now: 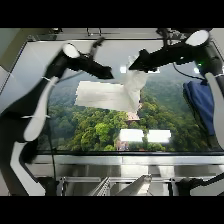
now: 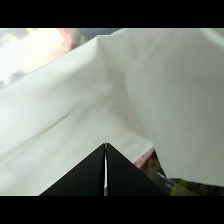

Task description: Fold the shirts.

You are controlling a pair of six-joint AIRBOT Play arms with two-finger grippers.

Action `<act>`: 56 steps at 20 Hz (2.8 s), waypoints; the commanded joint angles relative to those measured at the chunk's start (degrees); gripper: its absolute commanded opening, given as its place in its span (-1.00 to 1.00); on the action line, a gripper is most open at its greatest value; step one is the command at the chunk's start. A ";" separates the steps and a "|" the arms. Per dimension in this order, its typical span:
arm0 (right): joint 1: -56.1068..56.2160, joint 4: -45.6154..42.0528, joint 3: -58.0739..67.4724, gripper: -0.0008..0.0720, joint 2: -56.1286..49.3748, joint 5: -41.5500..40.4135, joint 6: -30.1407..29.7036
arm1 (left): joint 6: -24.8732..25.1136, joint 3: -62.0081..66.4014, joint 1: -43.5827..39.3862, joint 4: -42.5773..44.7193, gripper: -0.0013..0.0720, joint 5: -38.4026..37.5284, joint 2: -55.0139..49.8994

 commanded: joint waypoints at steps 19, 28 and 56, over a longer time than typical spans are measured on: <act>7.28 38.62 0.11 -0.91 -13.81 -0.63 -20.20 | -0.79 -14.88 20.90 -0.28 -0.94 -9.03 14.64; -6.16 -20.52 -0.74 0.83 -8.33 7.58 14.29 | -0.31 -14.88 18.82 -0.24 -0.94 -11.30 17.94; -12.68 -3.13 1.27 -0.91 -4.44 -11.17 12.46 | 1.16 -14.88 15.17 -0.13 -0.94 -11.96 16.52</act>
